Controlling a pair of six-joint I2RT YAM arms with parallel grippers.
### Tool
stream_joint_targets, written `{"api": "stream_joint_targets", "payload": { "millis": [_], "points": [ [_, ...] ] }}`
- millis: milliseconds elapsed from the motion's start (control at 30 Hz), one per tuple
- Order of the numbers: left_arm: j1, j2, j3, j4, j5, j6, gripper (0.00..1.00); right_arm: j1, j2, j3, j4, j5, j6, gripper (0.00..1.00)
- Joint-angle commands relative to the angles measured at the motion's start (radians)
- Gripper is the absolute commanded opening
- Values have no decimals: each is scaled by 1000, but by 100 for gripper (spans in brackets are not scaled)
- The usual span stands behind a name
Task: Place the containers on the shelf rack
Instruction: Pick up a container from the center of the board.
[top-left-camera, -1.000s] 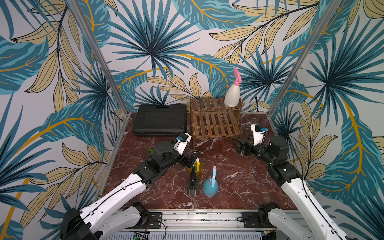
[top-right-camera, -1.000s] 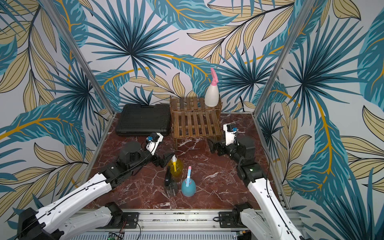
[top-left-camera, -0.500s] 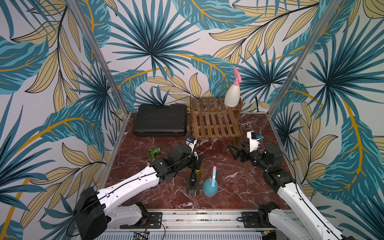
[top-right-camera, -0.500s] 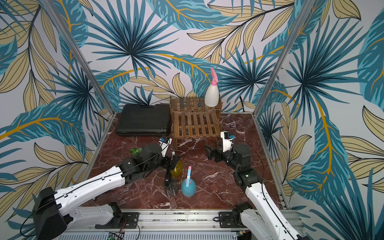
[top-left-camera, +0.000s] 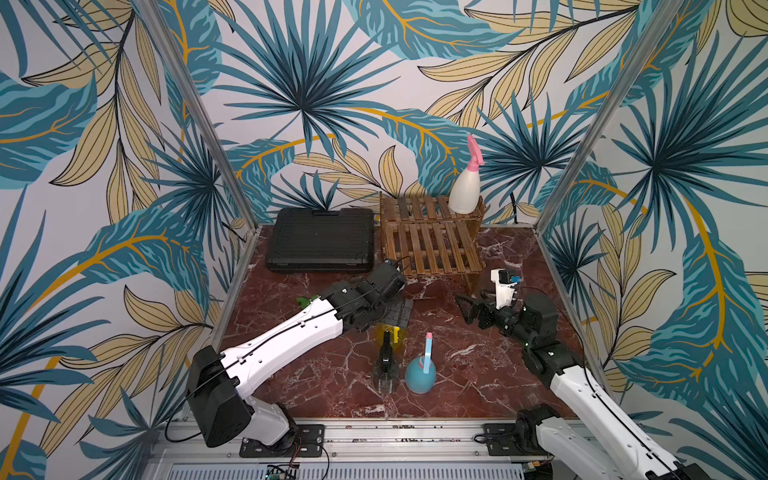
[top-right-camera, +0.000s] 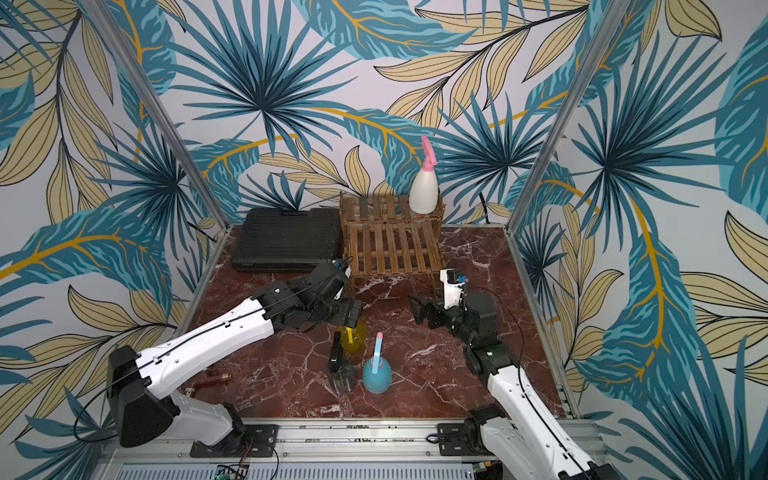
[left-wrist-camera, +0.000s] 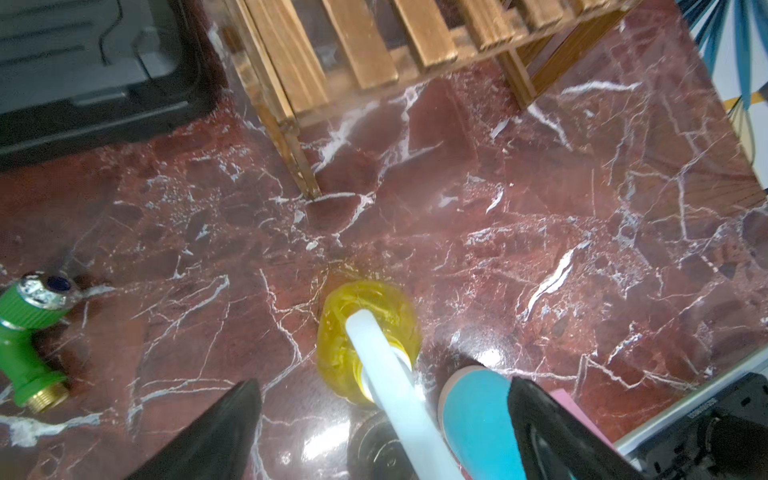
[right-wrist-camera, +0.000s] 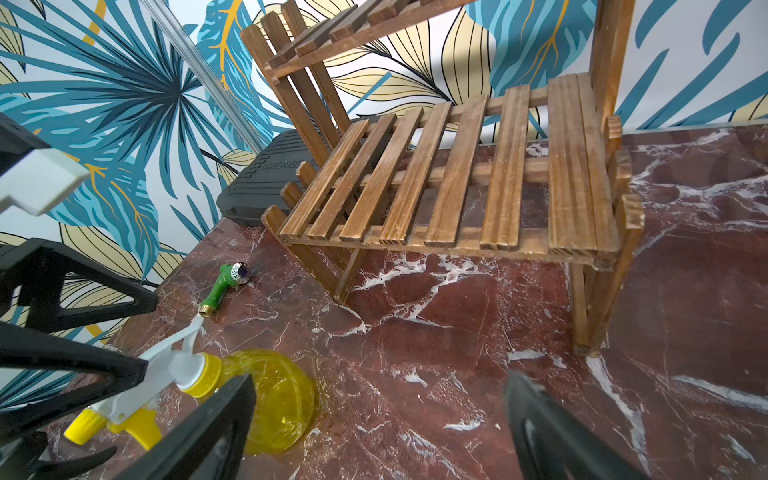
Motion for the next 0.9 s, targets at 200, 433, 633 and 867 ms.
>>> {"api": "stream_joint_targets", "payload": {
  "millis": [200,433,633,867],
  "points": [
    [-18,96,91,-148,60,-8,83,5,-26,-68,66,22,14,99],
    [-35,143,165,-186,48,8,71,4,-35,-100,76,35,7,99],
    [-50,179,236,-262,37,17,61,5,-36,-126,88,44,1,99],
    [-67,208,269,-318,36,15,54,5,-47,-151,99,50,-5,99]
  ]
}}
